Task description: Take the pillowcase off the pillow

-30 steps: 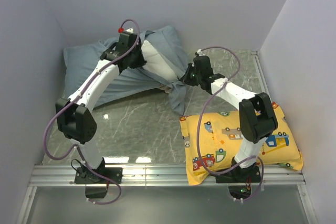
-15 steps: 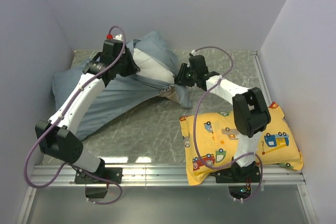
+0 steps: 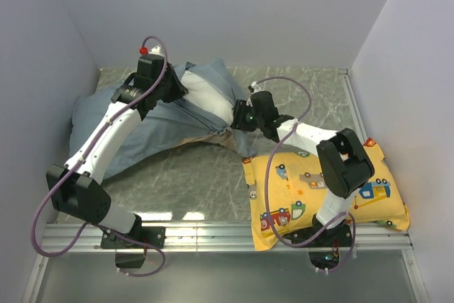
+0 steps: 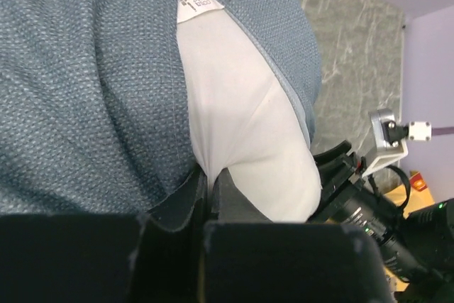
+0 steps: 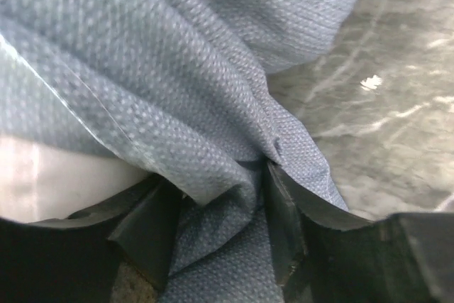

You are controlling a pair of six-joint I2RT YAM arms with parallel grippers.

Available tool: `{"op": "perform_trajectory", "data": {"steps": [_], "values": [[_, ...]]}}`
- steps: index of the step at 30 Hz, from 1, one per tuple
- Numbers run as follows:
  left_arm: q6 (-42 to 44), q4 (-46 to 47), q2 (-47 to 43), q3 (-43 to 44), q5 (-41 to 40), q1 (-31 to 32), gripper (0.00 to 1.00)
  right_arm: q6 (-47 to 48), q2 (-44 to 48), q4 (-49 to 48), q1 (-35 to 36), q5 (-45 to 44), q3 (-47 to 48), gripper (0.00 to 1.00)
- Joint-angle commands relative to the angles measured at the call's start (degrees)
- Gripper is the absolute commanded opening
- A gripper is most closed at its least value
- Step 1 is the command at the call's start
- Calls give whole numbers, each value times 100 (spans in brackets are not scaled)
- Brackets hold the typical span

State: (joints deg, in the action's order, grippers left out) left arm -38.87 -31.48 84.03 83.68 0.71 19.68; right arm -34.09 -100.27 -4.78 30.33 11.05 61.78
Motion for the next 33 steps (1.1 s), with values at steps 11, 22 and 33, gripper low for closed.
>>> {"op": "perform_trajectory", "data": {"steps": [11,22,33], "values": [[-393,1004,-598,1352,1446,-8,0,-836,-326,-2184,-368,1169,-193,72],[160,1108,-1090,-729,2828,18,0,-1154,-494,-2268,-1292,2551,606,80],[811,890,-1038,-1829,2120,870,0,-661,-977,-859,-1459,2226,1785,80]]}}
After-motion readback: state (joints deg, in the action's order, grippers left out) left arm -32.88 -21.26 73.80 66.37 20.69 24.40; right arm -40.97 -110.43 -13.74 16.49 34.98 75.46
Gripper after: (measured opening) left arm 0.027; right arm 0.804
